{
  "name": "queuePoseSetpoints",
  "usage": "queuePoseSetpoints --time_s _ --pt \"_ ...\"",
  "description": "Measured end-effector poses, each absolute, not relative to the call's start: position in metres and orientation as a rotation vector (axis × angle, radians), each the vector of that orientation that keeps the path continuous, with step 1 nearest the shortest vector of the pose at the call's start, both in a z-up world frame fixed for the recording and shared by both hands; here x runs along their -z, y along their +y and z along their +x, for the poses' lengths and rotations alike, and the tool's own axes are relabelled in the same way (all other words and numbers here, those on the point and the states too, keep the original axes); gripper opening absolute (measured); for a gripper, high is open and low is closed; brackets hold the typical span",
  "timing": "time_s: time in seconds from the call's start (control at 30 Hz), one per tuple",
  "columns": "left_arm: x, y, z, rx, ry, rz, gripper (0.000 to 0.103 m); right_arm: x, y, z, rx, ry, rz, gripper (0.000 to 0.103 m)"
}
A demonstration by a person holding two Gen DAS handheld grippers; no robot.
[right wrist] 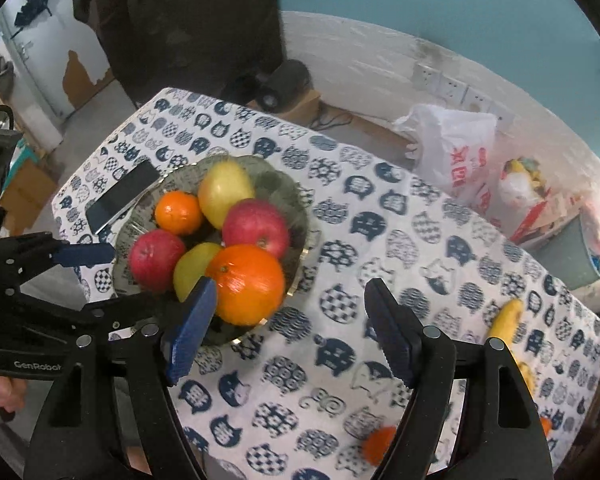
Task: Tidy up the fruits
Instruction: 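Move the left gripper to an orange while the right gripper reaches a mandarin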
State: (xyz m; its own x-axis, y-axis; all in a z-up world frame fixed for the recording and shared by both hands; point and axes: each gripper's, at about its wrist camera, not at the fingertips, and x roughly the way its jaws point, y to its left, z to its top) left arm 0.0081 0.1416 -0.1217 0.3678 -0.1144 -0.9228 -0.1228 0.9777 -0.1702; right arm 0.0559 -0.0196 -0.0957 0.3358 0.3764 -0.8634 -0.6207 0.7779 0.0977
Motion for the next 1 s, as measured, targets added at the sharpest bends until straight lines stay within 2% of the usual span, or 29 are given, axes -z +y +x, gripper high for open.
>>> queuePoseSetpoints --time_s 0.4,0.53,1.0 --pt "0.102 0.071 0.02 0.105 1.187 -0.159 0.081 0.071 -0.097 0.051 -0.557 1.022 -0.211 0.079" --pt "0.1 0.043 0.022 0.142 1.192 -0.121 0.083 0.065 -0.13 0.049 -0.503 1.006 -0.197 0.083" --pt "0.117 -0.052 0.031 0.27 1.25 0.035 0.083 0.086 -0.238 0.053 -0.31 1.065 -0.149 0.084"
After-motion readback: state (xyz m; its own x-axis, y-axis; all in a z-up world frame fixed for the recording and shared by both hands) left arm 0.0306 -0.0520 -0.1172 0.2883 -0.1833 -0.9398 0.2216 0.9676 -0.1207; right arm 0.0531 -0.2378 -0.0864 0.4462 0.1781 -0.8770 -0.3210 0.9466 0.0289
